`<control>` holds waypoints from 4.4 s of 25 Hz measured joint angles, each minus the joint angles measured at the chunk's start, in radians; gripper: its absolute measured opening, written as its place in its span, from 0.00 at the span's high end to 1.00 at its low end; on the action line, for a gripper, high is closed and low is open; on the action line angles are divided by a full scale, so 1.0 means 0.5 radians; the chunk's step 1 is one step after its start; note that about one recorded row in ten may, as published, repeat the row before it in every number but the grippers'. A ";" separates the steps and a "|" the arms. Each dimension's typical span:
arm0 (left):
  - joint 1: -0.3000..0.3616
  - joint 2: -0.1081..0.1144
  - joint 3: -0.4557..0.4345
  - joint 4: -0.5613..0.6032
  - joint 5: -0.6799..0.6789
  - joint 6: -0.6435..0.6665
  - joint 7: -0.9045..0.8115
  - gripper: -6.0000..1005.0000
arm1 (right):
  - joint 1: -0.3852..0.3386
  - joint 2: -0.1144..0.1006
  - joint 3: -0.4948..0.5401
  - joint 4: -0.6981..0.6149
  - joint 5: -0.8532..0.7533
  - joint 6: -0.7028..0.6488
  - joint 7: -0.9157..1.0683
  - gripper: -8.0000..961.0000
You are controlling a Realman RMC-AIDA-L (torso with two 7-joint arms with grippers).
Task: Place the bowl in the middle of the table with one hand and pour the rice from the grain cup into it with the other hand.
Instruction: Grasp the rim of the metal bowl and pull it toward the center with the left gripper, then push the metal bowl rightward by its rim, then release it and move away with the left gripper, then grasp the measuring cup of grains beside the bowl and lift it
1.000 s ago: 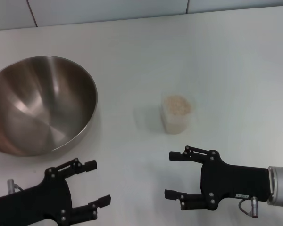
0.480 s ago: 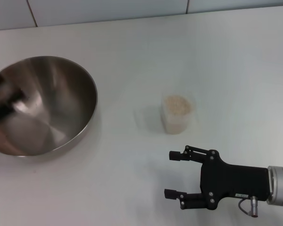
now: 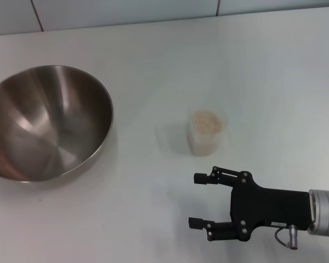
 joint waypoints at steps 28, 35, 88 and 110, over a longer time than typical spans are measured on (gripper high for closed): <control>-0.158 0.001 0.119 -0.016 0.634 -0.001 -0.216 0.33 | 0.000 0.003 -0.003 0.000 -0.003 0.000 0.003 0.18; -0.196 0.003 0.124 -0.018 0.661 0.001 -0.270 0.56 | 0.000 0.003 -0.003 0.001 -0.003 0.000 0.003 0.19; -0.808 0.011 0.249 -0.541 0.716 -0.146 -0.406 0.95 | 0.019 0.000 -0.003 -0.003 -0.031 0.000 0.009 0.22; -0.309 0.010 0.247 -0.010 0.289 0.550 0.481 0.41 | -0.185 0.013 0.536 0.010 -0.018 0.012 -0.038 0.24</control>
